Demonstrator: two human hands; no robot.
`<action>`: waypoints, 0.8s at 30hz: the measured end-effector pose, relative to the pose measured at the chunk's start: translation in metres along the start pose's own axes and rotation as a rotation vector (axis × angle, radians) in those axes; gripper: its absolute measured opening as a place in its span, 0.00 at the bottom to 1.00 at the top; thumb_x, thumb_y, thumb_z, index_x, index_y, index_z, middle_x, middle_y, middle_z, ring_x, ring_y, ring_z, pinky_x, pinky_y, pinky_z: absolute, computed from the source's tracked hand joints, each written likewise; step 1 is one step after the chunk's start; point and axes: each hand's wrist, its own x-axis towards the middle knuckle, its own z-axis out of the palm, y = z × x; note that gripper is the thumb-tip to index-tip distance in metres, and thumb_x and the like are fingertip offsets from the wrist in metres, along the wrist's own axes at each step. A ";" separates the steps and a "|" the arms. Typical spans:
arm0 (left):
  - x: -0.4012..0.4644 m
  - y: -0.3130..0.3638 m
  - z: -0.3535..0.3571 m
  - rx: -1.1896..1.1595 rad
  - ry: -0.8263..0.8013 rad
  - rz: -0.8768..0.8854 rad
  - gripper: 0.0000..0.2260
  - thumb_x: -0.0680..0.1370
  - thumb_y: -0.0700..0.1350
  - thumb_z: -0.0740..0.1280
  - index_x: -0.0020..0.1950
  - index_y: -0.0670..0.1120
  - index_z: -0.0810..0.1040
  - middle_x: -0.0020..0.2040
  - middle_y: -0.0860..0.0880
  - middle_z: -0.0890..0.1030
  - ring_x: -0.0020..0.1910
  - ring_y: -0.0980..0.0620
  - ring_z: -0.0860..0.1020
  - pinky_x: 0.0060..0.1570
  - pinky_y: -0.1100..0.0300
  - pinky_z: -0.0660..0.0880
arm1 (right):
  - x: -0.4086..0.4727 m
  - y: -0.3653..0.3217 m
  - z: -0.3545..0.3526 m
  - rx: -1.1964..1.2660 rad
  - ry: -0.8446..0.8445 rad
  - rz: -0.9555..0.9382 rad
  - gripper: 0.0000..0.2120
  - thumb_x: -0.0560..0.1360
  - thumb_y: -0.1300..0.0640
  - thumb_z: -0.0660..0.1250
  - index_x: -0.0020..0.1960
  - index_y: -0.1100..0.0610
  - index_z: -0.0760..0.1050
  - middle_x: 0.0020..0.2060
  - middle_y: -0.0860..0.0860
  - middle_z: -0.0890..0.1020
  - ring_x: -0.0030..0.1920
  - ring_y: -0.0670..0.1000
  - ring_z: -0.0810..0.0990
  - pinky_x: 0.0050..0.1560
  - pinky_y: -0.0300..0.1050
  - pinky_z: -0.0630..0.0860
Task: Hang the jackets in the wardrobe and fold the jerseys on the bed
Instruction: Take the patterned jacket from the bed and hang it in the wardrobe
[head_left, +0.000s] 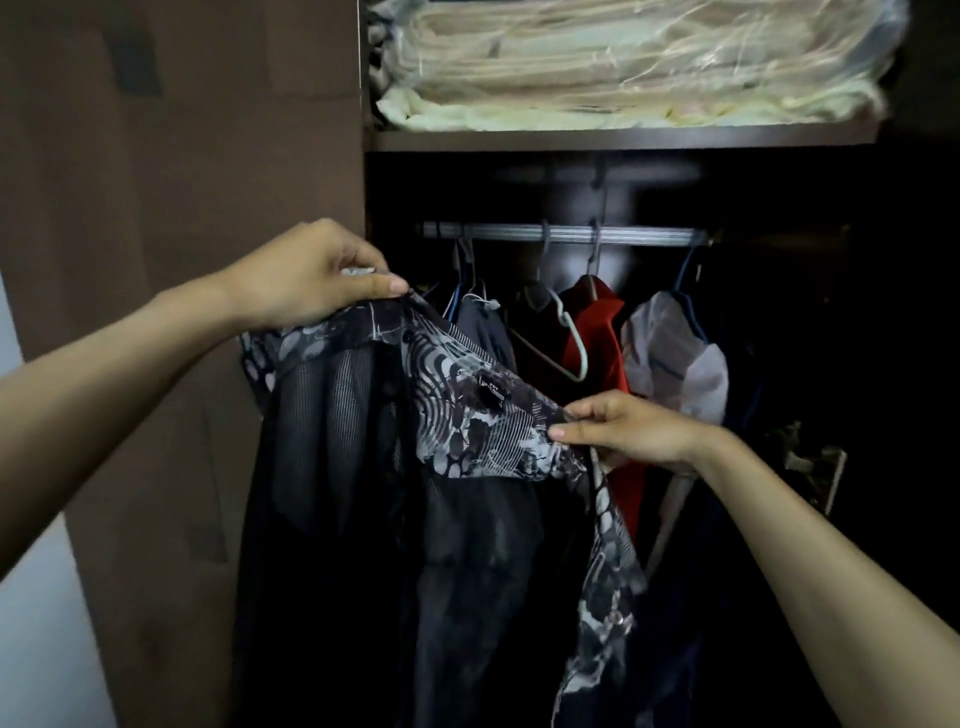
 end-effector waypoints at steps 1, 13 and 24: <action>0.007 0.002 -0.002 0.057 0.000 0.000 0.23 0.74 0.70 0.65 0.43 0.52 0.86 0.38 0.55 0.85 0.37 0.64 0.79 0.43 0.60 0.74 | 0.005 -0.003 -0.008 0.014 -0.106 0.072 0.14 0.79 0.50 0.70 0.51 0.62 0.81 0.41 0.53 0.82 0.41 0.49 0.80 0.44 0.38 0.79; 0.048 0.026 0.011 0.422 -0.097 0.016 0.11 0.79 0.63 0.64 0.41 0.60 0.74 0.37 0.58 0.77 0.43 0.52 0.74 0.42 0.55 0.69 | 0.167 -0.021 -0.076 0.000 0.738 0.092 0.33 0.74 0.43 0.76 0.65 0.67 0.71 0.60 0.63 0.81 0.58 0.61 0.82 0.56 0.50 0.79; 0.048 0.024 0.014 0.463 -0.104 -0.002 0.13 0.79 0.63 0.65 0.38 0.60 0.72 0.35 0.60 0.73 0.44 0.53 0.71 0.46 0.52 0.69 | 0.168 -0.027 -0.052 0.456 0.672 -0.127 0.16 0.83 0.47 0.64 0.40 0.51 0.66 0.27 0.48 0.63 0.17 0.41 0.60 0.19 0.30 0.57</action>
